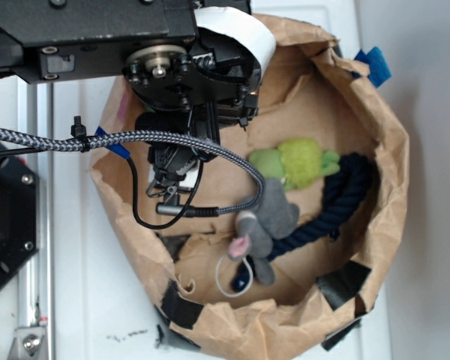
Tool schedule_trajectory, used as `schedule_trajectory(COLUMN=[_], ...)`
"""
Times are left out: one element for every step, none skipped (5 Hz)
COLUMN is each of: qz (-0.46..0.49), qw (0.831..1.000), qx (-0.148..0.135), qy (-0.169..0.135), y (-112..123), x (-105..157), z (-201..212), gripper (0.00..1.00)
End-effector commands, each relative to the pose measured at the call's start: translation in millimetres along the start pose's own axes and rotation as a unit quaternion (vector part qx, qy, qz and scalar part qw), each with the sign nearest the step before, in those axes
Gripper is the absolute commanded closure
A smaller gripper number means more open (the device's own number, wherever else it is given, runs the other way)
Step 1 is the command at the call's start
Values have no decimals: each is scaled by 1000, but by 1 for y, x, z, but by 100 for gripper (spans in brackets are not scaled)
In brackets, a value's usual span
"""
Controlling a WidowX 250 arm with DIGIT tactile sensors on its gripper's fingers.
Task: Grab the green ball.
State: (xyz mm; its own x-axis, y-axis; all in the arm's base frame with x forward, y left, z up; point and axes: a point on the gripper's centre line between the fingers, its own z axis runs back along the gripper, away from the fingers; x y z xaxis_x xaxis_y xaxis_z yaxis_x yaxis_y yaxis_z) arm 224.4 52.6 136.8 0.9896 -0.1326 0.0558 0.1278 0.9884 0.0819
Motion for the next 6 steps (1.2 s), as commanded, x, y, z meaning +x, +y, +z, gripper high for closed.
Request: schedule_trajectory(qz=[1,1,-25,-28,-29,-41], qw=[1000,1000,999,999,1000,999], qx=[9,9,6,5,11,25], qy=[-20,-20,-19,-16,-1,9], y=[-1,-1,-3,4,11,12], x=[4,4,9,14,12,5], z=[11,11,-2,-8,-24,-37], gripper=[0,0,0,0,0,0])
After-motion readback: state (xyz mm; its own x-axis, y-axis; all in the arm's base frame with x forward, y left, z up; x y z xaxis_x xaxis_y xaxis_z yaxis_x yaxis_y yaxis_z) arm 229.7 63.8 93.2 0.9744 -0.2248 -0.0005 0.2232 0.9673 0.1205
